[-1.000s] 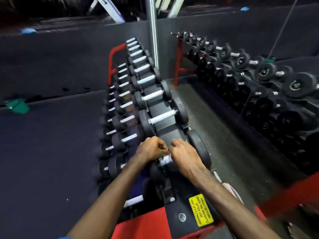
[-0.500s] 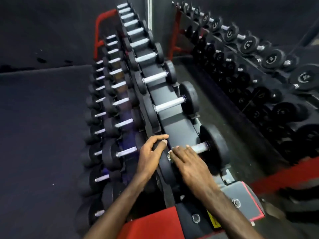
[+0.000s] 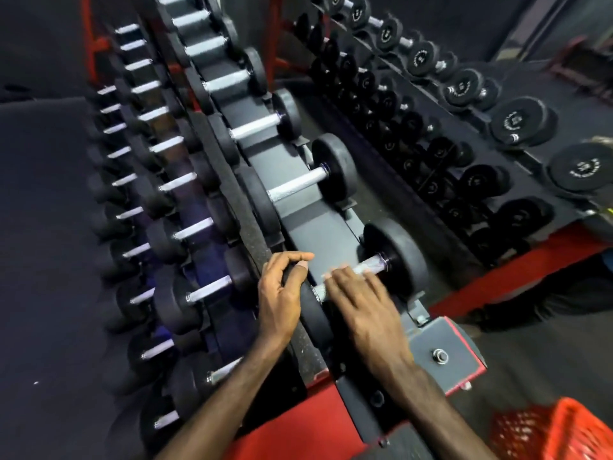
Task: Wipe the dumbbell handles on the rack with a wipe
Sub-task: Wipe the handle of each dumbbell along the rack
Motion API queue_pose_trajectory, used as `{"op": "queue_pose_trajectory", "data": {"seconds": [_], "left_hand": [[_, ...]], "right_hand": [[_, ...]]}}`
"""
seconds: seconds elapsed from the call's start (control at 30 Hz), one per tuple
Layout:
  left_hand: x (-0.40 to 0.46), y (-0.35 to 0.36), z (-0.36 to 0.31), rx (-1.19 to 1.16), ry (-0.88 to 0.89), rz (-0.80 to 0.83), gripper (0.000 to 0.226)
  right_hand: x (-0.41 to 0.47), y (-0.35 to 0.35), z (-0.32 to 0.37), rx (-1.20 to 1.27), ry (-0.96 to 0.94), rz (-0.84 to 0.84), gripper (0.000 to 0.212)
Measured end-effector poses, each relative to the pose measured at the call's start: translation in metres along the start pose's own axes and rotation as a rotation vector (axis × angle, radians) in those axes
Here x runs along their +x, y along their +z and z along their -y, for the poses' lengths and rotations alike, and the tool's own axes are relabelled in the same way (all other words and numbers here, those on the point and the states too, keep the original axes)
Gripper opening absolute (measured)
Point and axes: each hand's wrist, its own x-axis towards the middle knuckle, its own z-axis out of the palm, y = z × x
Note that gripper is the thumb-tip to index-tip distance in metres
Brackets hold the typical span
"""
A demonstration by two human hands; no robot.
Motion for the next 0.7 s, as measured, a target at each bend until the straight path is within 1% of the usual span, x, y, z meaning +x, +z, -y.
{"op": "queue_pose_trajectory", "data": {"seconds": [0.03,0.07,0.17,0.2,0.3,0.33,0.4,0.43,0.47,0.57,0.67,0.7], "left_hand": [[-0.001,0.000,0.000,0.000,0.003,0.001,0.022],[-0.001,-0.001,-0.001,0.002,0.004,0.003,0.022],[0.000,0.000,-0.003,0.016,-0.004,0.010,0.022],[0.000,0.000,-0.003,0.020,-0.003,0.004,0.022],[-0.002,0.000,-0.003,0.006,-0.008,0.003,0.022],[-0.002,0.000,-0.004,0.006,-0.009,0.007,0.022],[-0.001,-0.001,-0.005,0.018,-0.016,0.014,0.023],[-0.002,-0.001,-0.007,0.025,-0.022,0.017,0.024],[-0.002,-0.001,-0.008,0.026,-0.028,0.019,0.024],[-0.004,-0.002,-0.008,0.021,-0.045,0.032,0.024],[-0.003,-0.002,-0.006,0.020,-0.054,0.033,0.024],[-0.003,-0.001,-0.007,0.021,-0.053,0.032,0.024]], "right_hand": [[-0.003,0.002,0.004,-0.006,-0.076,-0.004,0.053],[-0.004,0.004,0.002,-0.006,-0.095,-0.008,0.053],[-0.003,-0.001,-0.015,0.048,0.117,-0.060,0.058],[-0.004,0.000,-0.013,0.060,0.112,-0.077,0.058],[-0.009,0.008,0.002,0.018,-0.125,-0.044,0.056],[-0.008,0.008,-0.001,0.013,-0.119,-0.037,0.056],[0.001,0.001,-0.013,0.036,0.055,-0.037,0.055],[0.004,-0.002,-0.015,0.024,0.103,-0.032,0.053],[0.008,-0.002,-0.012,-0.008,0.089,-0.025,0.051],[0.021,-0.003,-0.012,-0.065,-0.114,0.042,0.042],[0.042,-0.012,-0.039,0.006,-0.013,0.160,0.022],[0.047,-0.014,-0.041,0.029,-0.008,0.192,0.020]]}}
